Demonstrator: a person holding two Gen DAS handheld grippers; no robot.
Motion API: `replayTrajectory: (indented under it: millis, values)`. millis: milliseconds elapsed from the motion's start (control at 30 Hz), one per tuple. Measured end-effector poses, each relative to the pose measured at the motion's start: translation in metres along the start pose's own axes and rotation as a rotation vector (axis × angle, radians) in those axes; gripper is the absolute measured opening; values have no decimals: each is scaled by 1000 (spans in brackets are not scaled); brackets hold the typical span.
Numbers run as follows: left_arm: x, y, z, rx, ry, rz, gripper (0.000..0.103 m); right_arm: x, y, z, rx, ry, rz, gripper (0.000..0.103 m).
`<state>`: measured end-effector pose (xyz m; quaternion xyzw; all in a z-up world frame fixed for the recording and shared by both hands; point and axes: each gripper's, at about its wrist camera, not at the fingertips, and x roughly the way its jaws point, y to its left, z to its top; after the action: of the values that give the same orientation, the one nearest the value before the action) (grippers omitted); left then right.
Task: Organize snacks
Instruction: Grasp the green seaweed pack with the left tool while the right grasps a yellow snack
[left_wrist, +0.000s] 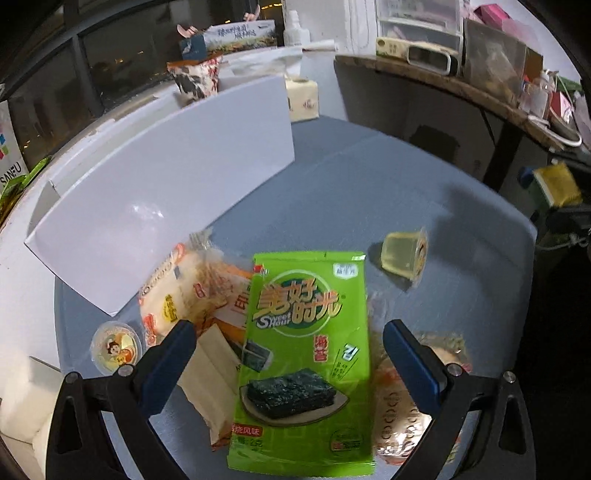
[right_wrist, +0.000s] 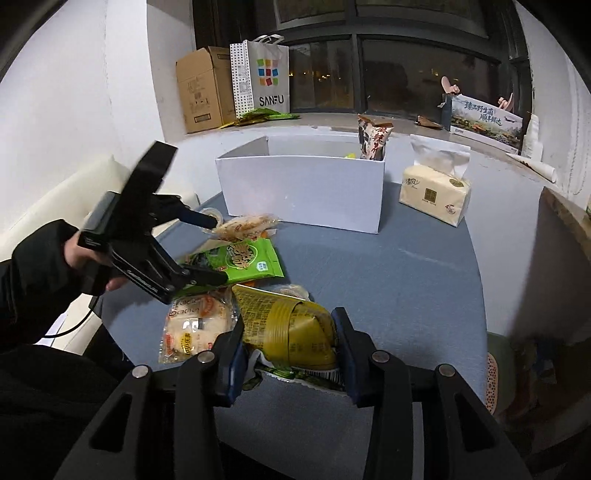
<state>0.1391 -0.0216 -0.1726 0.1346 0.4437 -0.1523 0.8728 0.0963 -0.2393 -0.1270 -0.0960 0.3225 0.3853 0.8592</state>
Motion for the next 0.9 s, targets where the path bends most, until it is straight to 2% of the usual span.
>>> replayTrajectory:
  millis: [100,167,200,267,567,633,767,900]
  values:
    - [8,-3,-5,22,16,19,101,-1,1,-2,4,1,3,45]
    - [13,1,-7,-7,31,-26,76,0,1,-3,4,3,2,45]
    - [11,5,-9,-38,16,-65,71,0,1,-3,4,5,4,45]
    - [3,7,-9,-56,-21,-33,63,2,1,-4,5,5,3,45]
    - [-94,26,-18,-253,-344,-2,62,3,-1,2,20,-10,8,45]
    - [-115,39,-13,-327,-410,9,62,3,-2,11,25,-22,19,45]
    - [-140,74,11,-465,-504,35,62,7,-3,44,18,-63,39,45]
    - [-149,103,47,-518,-539,87,62,24,-8,106,12,-119,49,45]
